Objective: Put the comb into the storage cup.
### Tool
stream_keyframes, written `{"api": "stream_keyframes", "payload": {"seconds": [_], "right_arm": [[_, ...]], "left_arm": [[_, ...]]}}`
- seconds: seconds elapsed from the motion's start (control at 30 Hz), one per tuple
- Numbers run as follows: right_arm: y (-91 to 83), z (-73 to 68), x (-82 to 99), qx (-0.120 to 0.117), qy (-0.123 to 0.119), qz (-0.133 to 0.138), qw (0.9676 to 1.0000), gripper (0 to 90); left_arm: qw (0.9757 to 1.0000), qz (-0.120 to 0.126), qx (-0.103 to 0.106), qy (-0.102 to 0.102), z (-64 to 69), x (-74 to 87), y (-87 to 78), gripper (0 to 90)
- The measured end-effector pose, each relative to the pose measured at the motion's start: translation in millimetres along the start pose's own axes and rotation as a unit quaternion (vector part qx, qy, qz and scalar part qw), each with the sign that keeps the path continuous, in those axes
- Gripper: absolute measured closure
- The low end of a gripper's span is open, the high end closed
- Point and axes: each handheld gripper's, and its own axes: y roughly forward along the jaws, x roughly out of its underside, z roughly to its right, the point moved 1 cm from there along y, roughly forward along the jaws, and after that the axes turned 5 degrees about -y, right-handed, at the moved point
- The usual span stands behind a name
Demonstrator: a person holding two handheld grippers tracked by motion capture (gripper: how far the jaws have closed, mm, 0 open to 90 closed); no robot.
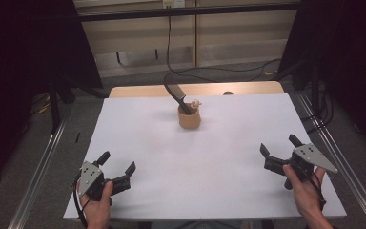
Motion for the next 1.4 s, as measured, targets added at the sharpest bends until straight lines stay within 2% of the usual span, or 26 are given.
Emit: {"api": "stream_keyframes", "payload": {"seconds": [0.13,0.27,0.43,0.57,0.67,0.83,0.9,1.0,1.07,1.13,1.4], "right_arm": [[-7.1,2.8,3.2,0.003,0.000,-0.001,1.0000,0.0],[-13.2,3.2,5.9,0.006,-0.005,0.000,1.0000,0.0],[-22.0,4.1,9.2,0.006,-0.008,0.003,0.9999,0.0],[-29.3,7.2,14.7,0.007,0.000,0.006,1.0000,0.0],[-32.7,8.5,16.7,0.016,-0.009,0.006,0.9998,0.0],[-38.9,8.7,19.9,0.013,-0.023,0.012,0.9996,0.0],[-40.7,10.5,20.1,0.013,-0.019,0.014,0.9996,0.0],[-42.1,11.2,26.8,0.010,-0.023,0.006,0.9997,0.0],[-40.8,10.6,29.2,0.007,-0.025,0.000,0.9997,0.0],[-37.9,9.5,29.2,0.005,-0.028,0.002,0.9996,0.0],[-33.0,8.1,29.8,-0.005,-0.019,0.004,0.9998,0.0]], "left_arm": [[1.0000,-0.005,0.006,0.004,1.9,0.3,0.3,3.3],[1.0000,-0.001,-0.001,0.000,1.3,0.0,-1.3,3.3],[0.9999,-0.008,-0.005,0.005,2.4,1.5,-1.7,3.3],[1.0000,-0.005,-0.005,0.001,2.6,1.2,-2.4,3.3],[1.0000,-0.007,-0.005,0.001,2.6,1.5,-3.1,3.3],[0.9999,-0.011,-0.009,0.001,3.0,3.4,-3.6,3.3],[0.9999,-0.010,-0.010,0.001,2.7,3.3,-4.4,3.2],[0.9999,-0.005,-0.013,0.002,3.0,2.4,-5.0,3.3],[0.9999,-0.001,-0.012,-0.005,3.1,2.3,-4.2,3.2],[0.9999,-0.005,-0.011,-0.003,2.5,2.7,-3.5,3.2],[0.9999,-0.003,-0.008,-0.010,-0.2,1.5,-2.8,2.8]]}}
